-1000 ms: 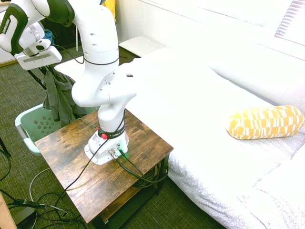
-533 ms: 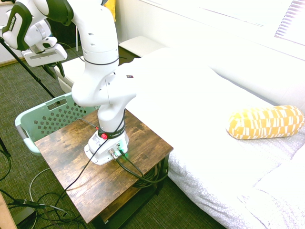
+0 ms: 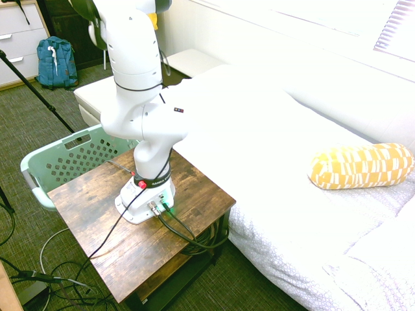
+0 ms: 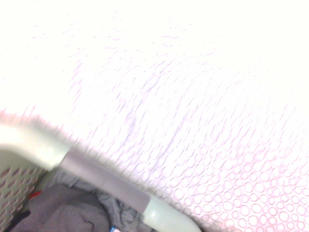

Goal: Put my clothes in the laundry bag

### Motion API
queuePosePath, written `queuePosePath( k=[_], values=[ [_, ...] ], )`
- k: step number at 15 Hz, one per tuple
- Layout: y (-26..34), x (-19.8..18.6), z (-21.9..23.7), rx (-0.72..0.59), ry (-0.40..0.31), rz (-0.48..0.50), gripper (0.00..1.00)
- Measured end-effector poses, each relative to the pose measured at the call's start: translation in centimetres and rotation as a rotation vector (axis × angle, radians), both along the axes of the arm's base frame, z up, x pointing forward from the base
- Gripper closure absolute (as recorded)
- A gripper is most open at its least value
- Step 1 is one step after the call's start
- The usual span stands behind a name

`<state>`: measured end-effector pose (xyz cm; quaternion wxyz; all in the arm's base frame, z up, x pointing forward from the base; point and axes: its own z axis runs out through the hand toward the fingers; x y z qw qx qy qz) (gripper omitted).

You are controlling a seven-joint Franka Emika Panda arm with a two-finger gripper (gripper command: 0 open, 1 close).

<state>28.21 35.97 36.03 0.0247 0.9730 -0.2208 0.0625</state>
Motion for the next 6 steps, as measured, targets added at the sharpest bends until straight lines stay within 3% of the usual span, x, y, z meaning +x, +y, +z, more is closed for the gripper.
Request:
queuePosePath(
  k=[3, 6],
  values=[
    [-12.2, 7.3, -0.2, 0.047, -0.011, -0.187, 0.0],
    [-24.1, 11.0, -1.1, 0.093, -0.003, -0.336, 0.0]
  ],
)
